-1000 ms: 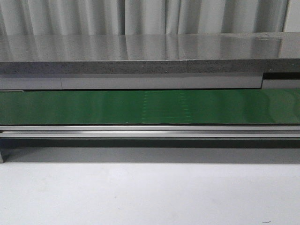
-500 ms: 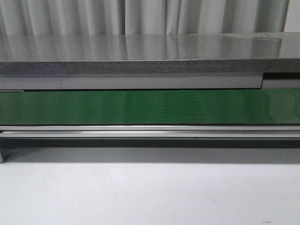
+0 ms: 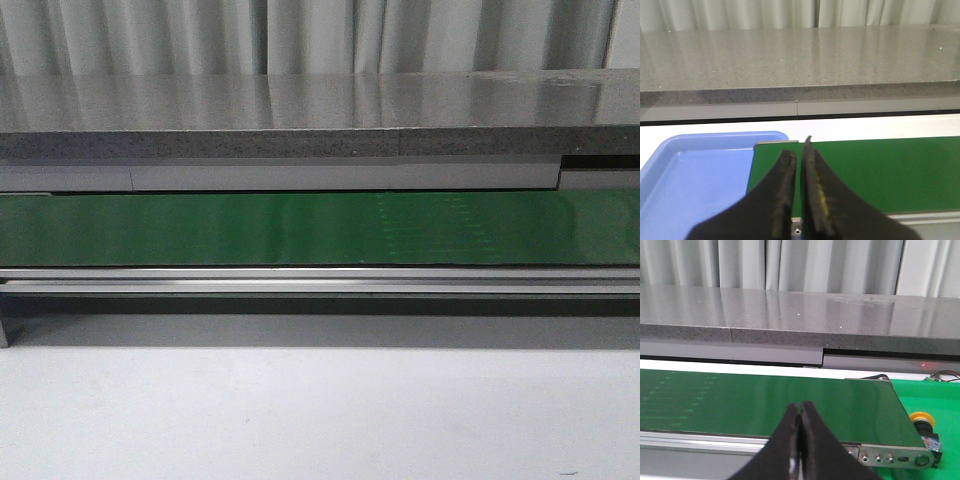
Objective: Move button from left to right
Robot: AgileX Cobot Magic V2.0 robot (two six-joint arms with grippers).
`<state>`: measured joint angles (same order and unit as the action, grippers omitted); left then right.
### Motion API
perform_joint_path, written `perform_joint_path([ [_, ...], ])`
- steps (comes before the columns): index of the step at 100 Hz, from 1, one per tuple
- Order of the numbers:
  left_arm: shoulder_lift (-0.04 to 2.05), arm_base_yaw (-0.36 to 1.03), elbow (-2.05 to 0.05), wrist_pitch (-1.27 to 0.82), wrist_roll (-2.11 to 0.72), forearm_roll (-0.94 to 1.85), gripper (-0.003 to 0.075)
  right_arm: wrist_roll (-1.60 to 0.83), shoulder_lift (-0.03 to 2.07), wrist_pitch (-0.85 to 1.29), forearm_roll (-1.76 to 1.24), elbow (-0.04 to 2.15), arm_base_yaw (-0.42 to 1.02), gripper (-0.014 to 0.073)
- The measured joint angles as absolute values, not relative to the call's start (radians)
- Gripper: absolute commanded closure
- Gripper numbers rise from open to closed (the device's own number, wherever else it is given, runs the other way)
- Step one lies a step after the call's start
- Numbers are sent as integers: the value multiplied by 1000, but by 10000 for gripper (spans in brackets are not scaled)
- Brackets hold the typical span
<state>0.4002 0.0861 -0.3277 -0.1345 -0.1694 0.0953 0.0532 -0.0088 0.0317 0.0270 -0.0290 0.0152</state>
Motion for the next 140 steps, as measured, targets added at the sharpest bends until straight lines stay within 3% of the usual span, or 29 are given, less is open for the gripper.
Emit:
perform_joint_path([
  [57, 150, 86, -3, 62, -10, -66, 715, 53, -9, 32, 27, -29, 15, 661],
  [89, -4, 86, -1, 47, 6, -69, 715, 53, -9, 32, 27, -29, 15, 661],
  [140, -6, 86, -1, -12, 7, -65, 715, 54, -9, 32, 27, -29, 15, 661],
])
